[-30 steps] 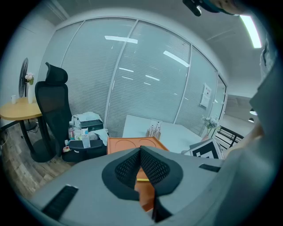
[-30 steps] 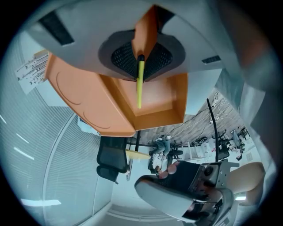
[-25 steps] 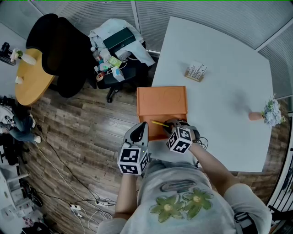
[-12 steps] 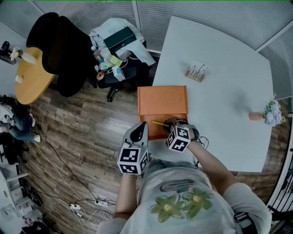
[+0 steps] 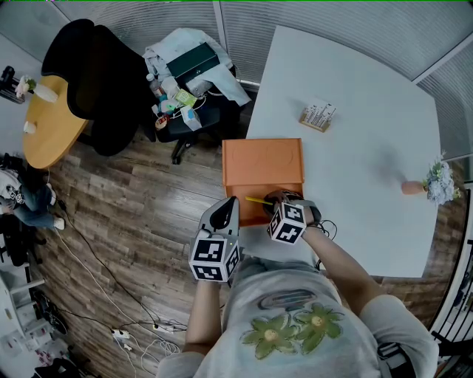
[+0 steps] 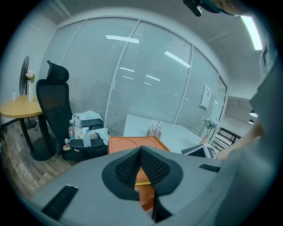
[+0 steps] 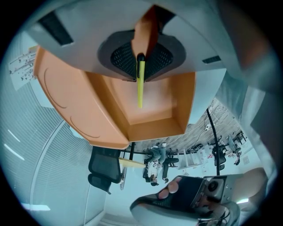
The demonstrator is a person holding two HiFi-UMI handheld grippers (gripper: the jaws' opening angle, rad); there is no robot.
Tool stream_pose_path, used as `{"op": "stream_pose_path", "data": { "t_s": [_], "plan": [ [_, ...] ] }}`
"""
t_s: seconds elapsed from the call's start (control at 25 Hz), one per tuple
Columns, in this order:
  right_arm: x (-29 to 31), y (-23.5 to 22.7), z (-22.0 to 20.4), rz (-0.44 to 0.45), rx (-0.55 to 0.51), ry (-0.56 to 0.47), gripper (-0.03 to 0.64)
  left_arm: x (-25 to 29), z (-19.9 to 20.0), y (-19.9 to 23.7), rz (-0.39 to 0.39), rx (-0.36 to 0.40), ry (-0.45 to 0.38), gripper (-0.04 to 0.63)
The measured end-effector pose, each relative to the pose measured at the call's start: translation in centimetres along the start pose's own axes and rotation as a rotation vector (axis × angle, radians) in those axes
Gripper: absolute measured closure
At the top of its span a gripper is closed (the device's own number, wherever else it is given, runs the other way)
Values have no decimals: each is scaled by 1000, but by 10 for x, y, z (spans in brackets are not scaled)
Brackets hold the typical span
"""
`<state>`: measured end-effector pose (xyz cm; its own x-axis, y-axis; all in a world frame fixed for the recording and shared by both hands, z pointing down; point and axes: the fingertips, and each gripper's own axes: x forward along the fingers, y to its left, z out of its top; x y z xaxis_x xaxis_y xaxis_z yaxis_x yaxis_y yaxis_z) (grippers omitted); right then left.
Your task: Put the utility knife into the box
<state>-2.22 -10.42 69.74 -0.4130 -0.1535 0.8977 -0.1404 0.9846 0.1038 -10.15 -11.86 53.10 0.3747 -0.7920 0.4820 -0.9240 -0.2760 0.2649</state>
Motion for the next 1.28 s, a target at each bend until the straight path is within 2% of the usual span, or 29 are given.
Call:
{"op": "stream_pose_path", "data": {
  "t_s": [0.52, 0.72, 0.92, 1.28],
  "plan": [
    [-2, 4, 1, 32, 13, 12, 520, -3, 0, 4, 1, -5, -4, 594],
    [-10, 5, 6, 28, 21, -14, 520, -5, 4, 3, 0, 3, -13, 594],
    [-30, 0, 22, -7, 43, -91, 520, -8, 9, 1, -2, 13, -21, 594],
    [-80, -10, 56, -71, 163, -280, 521, -18, 14, -5, 4, 23, -39, 594]
  ]
}}
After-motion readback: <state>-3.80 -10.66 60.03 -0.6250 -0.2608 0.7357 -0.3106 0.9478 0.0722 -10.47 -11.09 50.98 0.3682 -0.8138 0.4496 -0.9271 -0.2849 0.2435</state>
